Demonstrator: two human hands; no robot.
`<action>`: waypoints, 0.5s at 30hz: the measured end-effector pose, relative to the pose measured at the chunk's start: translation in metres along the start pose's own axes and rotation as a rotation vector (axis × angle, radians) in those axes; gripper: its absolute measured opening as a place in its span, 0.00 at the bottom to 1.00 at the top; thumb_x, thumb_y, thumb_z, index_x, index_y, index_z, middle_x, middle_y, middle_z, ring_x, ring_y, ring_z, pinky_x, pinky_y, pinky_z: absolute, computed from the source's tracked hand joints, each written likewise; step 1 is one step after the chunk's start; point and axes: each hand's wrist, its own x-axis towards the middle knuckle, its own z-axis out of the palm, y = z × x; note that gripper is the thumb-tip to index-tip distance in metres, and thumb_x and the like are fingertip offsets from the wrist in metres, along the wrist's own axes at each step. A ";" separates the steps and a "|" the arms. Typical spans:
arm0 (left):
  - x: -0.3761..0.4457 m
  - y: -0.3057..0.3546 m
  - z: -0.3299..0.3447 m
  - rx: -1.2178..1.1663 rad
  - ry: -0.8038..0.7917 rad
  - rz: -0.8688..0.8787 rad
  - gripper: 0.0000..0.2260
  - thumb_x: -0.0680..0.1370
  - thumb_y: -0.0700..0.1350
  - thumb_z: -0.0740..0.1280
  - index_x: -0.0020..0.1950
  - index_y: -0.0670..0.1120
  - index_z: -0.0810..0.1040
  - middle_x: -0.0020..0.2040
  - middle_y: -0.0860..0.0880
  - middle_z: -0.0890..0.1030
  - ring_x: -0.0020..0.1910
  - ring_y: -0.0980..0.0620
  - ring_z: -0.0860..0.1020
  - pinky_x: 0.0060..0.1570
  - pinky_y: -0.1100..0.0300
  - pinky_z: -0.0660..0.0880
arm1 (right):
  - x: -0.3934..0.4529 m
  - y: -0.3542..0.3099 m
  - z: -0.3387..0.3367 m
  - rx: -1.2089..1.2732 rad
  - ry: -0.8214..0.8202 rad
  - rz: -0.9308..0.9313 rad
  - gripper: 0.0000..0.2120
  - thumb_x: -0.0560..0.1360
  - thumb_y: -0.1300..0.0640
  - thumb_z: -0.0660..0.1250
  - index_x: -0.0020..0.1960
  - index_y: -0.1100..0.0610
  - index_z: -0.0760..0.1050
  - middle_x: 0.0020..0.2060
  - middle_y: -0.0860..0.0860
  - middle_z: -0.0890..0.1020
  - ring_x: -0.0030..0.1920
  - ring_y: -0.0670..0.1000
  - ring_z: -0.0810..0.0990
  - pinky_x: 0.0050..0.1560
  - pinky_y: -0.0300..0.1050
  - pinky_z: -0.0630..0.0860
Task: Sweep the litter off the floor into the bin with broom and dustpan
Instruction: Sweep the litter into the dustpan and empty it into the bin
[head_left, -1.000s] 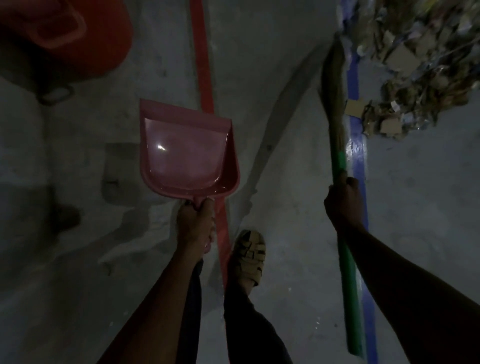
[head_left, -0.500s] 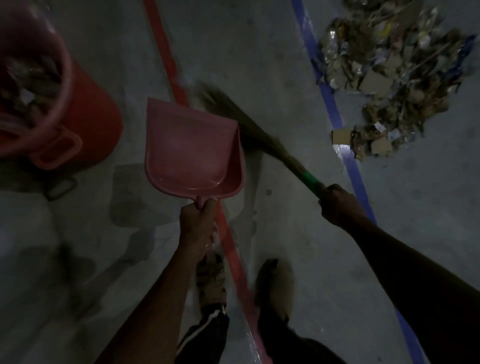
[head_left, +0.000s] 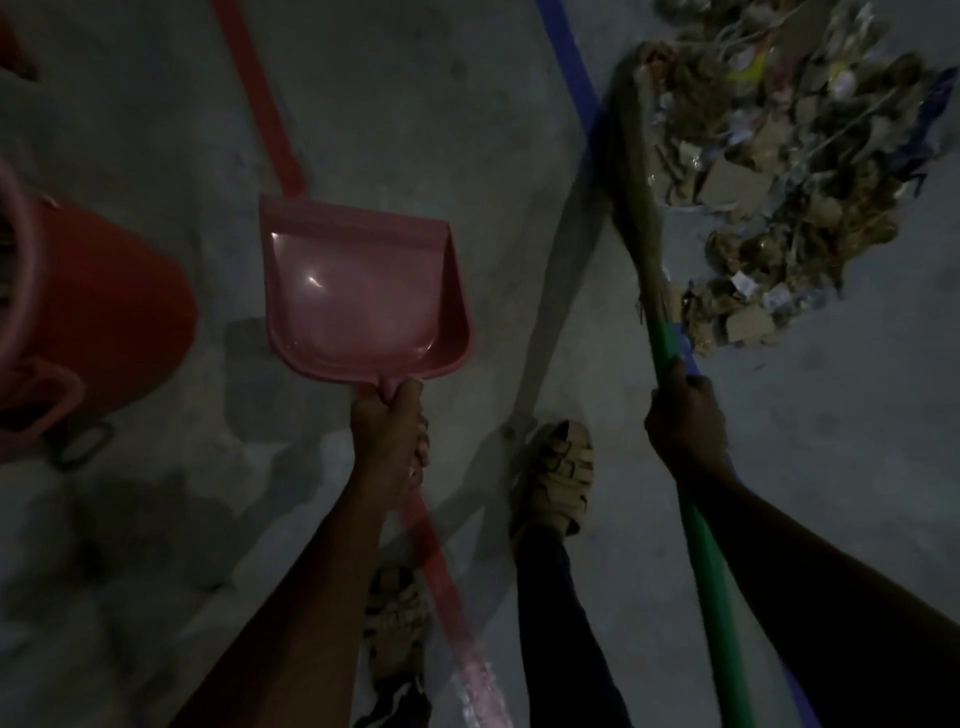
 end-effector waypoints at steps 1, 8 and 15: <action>0.000 0.000 0.005 -0.011 0.017 -0.021 0.11 0.77 0.50 0.67 0.45 0.45 0.69 0.26 0.47 0.70 0.19 0.51 0.67 0.25 0.65 0.62 | 0.004 0.000 -0.003 0.018 0.004 -0.045 0.26 0.81 0.59 0.62 0.76 0.62 0.59 0.55 0.64 0.74 0.43 0.62 0.75 0.38 0.46 0.67; 0.004 -0.012 0.011 -0.097 0.134 -0.158 0.14 0.78 0.50 0.67 0.36 0.45 0.69 0.27 0.47 0.69 0.20 0.51 0.66 0.23 0.67 0.59 | 0.042 -0.043 0.004 0.159 -0.078 -0.467 0.26 0.79 0.61 0.65 0.75 0.63 0.64 0.54 0.63 0.77 0.44 0.63 0.78 0.38 0.47 0.71; 0.011 -0.039 -0.033 -0.117 0.243 -0.240 0.20 0.78 0.51 0.67 0.29 0.46 0.69 0.25 0.46 0.70 0.20 0.50 0.67 0.24 0.66 0.61 | 0.064 -0.136 0.040 0.034 -0.321 -0.702 0.28 0.80 0.56 0.63 0.78 0.59 0.61 0.61 0.61 0.75 0.51 0.64 0.78 0.47 0.54 0.78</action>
